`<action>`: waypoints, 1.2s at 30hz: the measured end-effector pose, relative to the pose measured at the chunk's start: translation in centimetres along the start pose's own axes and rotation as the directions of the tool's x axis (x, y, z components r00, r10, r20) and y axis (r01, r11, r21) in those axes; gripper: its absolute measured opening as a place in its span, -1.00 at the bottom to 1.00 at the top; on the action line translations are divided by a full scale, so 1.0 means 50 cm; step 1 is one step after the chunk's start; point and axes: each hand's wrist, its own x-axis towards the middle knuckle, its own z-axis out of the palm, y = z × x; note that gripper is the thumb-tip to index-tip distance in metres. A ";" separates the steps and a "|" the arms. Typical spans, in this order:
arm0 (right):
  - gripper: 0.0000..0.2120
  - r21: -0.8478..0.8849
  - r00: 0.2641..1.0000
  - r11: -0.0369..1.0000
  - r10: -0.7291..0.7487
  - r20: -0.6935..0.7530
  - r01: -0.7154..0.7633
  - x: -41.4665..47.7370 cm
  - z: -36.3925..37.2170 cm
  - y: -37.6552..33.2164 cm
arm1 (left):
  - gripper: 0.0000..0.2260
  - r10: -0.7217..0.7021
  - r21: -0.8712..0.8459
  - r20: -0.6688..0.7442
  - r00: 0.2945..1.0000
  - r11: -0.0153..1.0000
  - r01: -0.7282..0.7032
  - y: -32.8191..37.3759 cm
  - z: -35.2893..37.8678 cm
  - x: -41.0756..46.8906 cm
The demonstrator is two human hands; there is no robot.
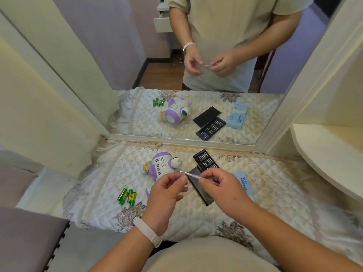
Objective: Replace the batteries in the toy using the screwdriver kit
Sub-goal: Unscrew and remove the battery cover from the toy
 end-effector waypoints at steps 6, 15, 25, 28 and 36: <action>-0.92 -0.080 0.994 0.993 0.080 -0.080 -0.087 0.011 0.029 -0.016 | -0.60 0.064 0.352 -0.197 0.978 0.936 0.009 -0.083 -0.099 0.116; -0.92 -0.150 0.968 0.974 0.136 -0.209 -0.169 0.015 0.066 -0.019 | -0.39 -0.045 0.420 -0.093 0.995 0.904 0.080 -0.138 -0.130 0.222; -0.92 -0.169 0.961 0.969 0.136 -0.239 -0.179 0.001 0.086 -0.019 | -0.45 -0.088 0.364 -0.065 0.994 0.925 0.106 -0.146 -0.130 0.267; -0.90 -0.193 0.967 0.968 0.118 -0.224 -0.162 0.010 0.082 -0.022 | -0.44 -0.072 0.339 -0.077 0.994 0.936 0.094 -0.150 -0.137 0.272; -0.85 -0.261 0.986 0.964 0.000 -0.165 -0.044 0.046 0.050 -0.071 | -0.50 0.000 -0.008 -0.070 0.998 1.000 -0.001 -0.107 -0.146 0.229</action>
